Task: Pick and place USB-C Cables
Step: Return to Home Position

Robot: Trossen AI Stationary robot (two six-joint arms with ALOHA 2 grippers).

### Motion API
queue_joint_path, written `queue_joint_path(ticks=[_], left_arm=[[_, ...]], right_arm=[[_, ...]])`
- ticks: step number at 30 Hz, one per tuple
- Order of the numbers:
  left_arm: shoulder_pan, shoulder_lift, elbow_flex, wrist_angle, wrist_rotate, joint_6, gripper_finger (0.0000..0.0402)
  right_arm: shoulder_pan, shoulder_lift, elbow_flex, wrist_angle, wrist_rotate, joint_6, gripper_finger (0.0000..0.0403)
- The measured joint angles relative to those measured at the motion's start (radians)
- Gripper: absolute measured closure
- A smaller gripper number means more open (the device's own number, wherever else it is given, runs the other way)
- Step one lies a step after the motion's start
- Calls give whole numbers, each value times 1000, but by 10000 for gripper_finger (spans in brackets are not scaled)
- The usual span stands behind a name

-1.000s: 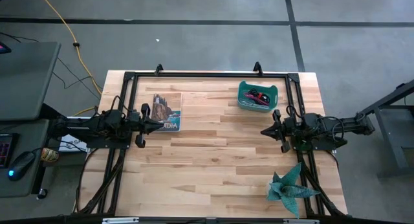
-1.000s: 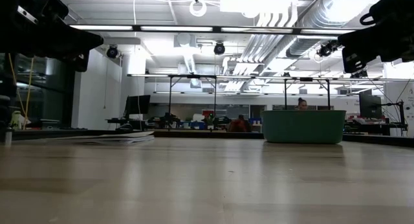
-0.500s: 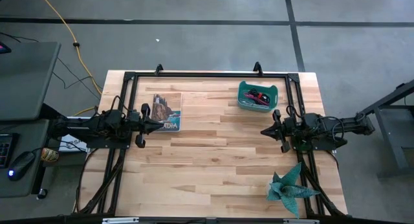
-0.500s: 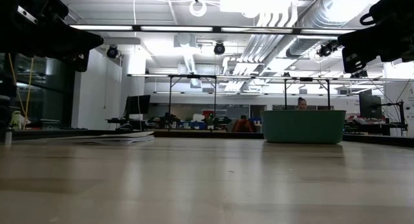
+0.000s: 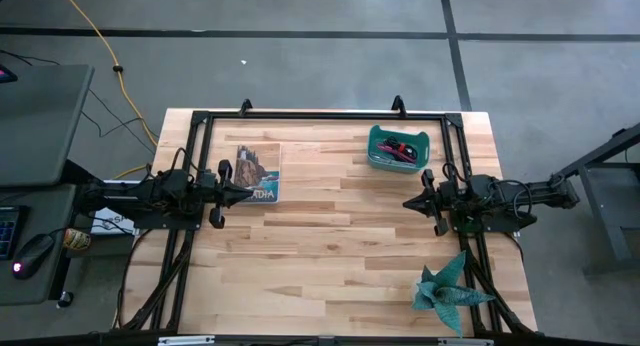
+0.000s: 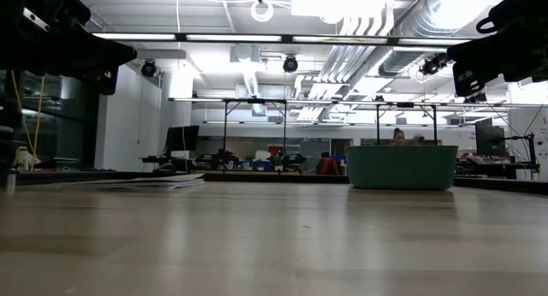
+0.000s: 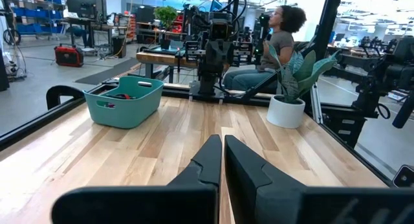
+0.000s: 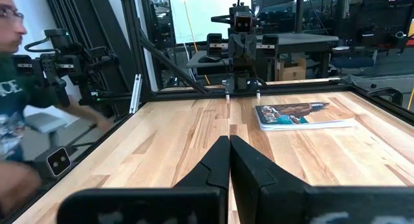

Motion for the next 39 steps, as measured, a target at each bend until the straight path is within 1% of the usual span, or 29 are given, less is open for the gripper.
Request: queue_joint_path(ticks=[17, 19, 22, 24, 27, 31, 39], left_arm=[[-6, -2, 0, 0, -1, 0, 401], [-48, -9, 0, 3, -30, 43, 401], [-120, -20, 0, 3, -27, 148, 401], [-162, -19, 0, 0, -12, 178, 401], [-188, -19, 0, 0, -4, 160, 401], [-188, -19, 0, 0, 0, 95, 401], [-187, -14, 0, 0, 0, 86, 401]], right_arm=[[0, 0, 0, 0, 3, 0, 402], [0, 0, 0, 0, 3, 0, 402], [0, 0, 0, 0, 3, 0, 402], [0, 0, 0, 0, 3, 0, 402], [0, 0, 0, 0, 3, 0, 402], [0, 0, 0, 0, 3, 0, 402], [0, 0, 0, 0, 0, 0, 402]])
